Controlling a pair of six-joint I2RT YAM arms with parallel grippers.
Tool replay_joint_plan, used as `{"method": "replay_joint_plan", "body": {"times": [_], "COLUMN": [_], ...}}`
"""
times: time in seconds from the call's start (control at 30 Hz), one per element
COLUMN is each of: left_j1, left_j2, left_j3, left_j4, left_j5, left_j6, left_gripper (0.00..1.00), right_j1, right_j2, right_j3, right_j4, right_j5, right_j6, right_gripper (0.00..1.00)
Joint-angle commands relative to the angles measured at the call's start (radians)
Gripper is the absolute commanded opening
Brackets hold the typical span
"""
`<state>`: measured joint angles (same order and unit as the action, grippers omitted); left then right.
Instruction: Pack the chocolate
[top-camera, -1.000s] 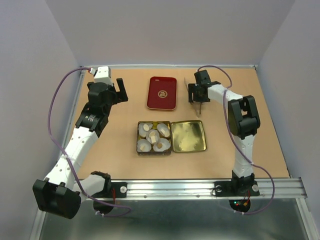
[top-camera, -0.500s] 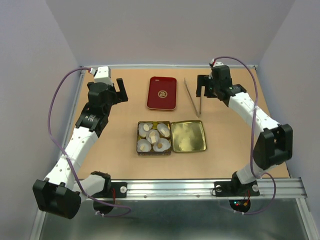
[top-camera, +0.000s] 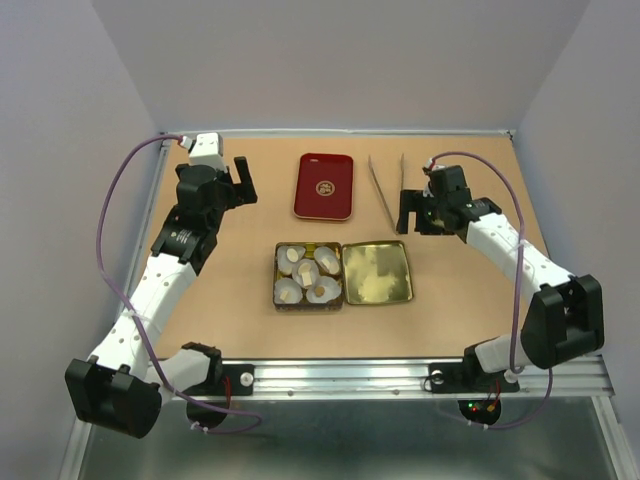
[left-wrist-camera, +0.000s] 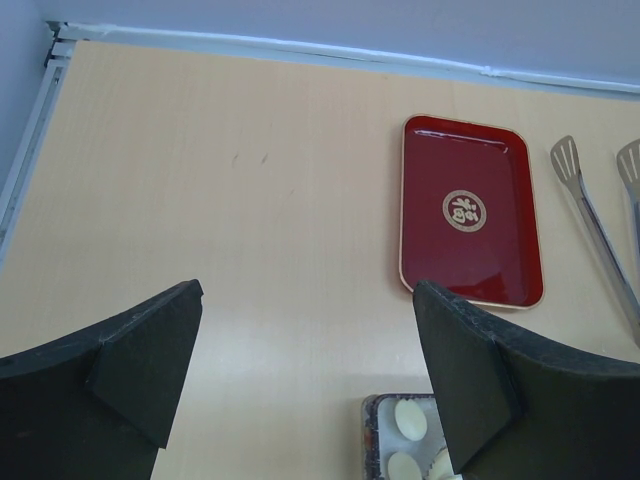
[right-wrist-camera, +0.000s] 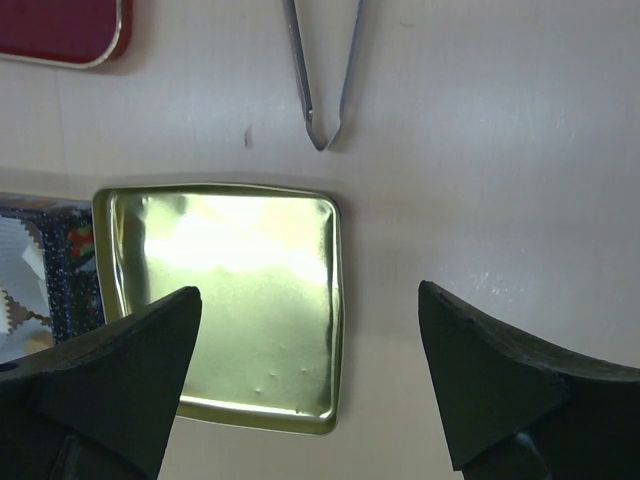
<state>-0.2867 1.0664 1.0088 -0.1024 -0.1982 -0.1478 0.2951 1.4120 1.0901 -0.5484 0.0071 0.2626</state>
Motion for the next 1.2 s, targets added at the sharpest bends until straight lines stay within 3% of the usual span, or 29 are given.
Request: {"method": "replay_joint_plan", "body": {"times": [0.0, 0.27, 0.67, 0.93, 1.17], "left_j1": [-0.003, -0.006, -0.006, -0.005, -0.006], "left_j2": [-0.023, -0.011, -0.005, 0.004, 0.004], "left_j3": [0.034, 0.031, 0.031, 0.034, 0.033], "left_j4": [0.035, 0.038, 0.043, 0.043, 0.044], "left_j5": [0.003, 0.006, 0.016, 0.022, 0.019], "left_j6": [-0.009, -0.010, -0.018, -0.016, -0.016], "left_gripper": [0.99, 0.99, 0.99, 0.99, 0.99], "right_j1": [-0.004, -0.004, 0.006, 0.018, 0.042], "right_j2": [-0.028, 0.001, 0.085, 0.113, 0.142], "right_j3": [-0.050, -0.134, -0.159, -0.199, -0.205], "right_j4": [-0.005, -0.004, 0.010, 0.062, 0.084], "right_j5": [-0.047, -0.093, -0.045, -0.015, 0.022], "right_j6": [0.029, 0.072, 0.084, 0.122, 0.133], "right_gripper": [0.93, 0.89, 0.82, 0.62, 0.56]}}
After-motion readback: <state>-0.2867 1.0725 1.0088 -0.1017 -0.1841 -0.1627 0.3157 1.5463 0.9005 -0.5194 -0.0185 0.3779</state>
